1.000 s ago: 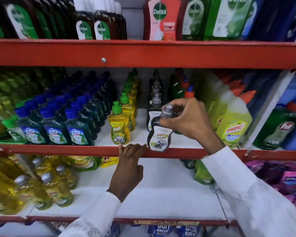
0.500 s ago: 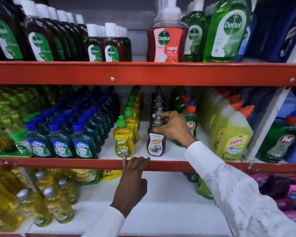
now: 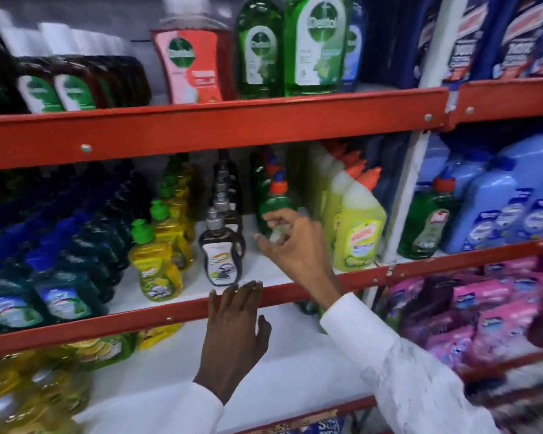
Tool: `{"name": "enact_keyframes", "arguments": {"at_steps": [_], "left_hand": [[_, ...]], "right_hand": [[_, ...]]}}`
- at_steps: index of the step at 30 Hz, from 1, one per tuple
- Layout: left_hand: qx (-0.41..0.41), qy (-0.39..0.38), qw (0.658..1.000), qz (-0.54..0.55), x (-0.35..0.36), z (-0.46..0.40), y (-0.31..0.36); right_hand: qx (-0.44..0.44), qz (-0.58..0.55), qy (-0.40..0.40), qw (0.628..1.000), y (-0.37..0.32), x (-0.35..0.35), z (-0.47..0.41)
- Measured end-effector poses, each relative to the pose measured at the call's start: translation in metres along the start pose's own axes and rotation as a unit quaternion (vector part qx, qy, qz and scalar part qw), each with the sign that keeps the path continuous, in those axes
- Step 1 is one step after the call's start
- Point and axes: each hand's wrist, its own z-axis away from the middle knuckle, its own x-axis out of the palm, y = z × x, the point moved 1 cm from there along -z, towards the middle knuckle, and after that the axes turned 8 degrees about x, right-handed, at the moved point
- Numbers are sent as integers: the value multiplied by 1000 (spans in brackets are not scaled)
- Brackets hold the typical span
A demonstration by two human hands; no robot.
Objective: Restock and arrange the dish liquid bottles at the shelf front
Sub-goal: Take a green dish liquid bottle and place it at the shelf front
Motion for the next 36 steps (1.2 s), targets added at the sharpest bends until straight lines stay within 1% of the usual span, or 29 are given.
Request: {"name": "enact_keyframes", "arguments": {"at_steps": [2,3,5,6,8,10,13,16,18,24,29,33,34,36], "left_hand": [[-7,1,1000,5,5,-13,12],[-11,2,1000,11,8,-20,20],[-16,0,1000,24,14,-31,34],[-18,-5,1000,24,18,-34,41],[-22,-16,1000,11,24,-35,51],[-30,-17,999,8,29,-34,55],[-49,-10,998,25,28,-36,55],[-58,-10,997,42,24,-37,57],[-61,-9,997,47,23,-37,58],[-60,-17,997,52,20,-37,58],[-54,-21,997,48,22,-36,56],[-39,-30,998,49,19,-35,55],[-35,-35,997,52,18,-35,55],[-23,-44,998,43,16,-32,51]], "right_hand": [[14,-50,108,993,27,-36,10],[36,-76,169,982,45,-54,13],[83,-119,284,948,79,-85,15],[99,-135,326,930,97,-97,13],[123,-131,378,908,130,-115,3],[154,-98,386,904,156,-129,-10],[199,-21,345,917,181,-142,-29],[213,24,313,925,191,-145,-43],[215,38,316,923,191,-147,-49],[199,-19,331,922,193,-154,-51],[164,-90,396,899,167,-160,-21],[119,-68,410,902,135,-157,8],[115,-51,405,906,125,-153,14],[108,-34,369,922,101,-133,24]]}}
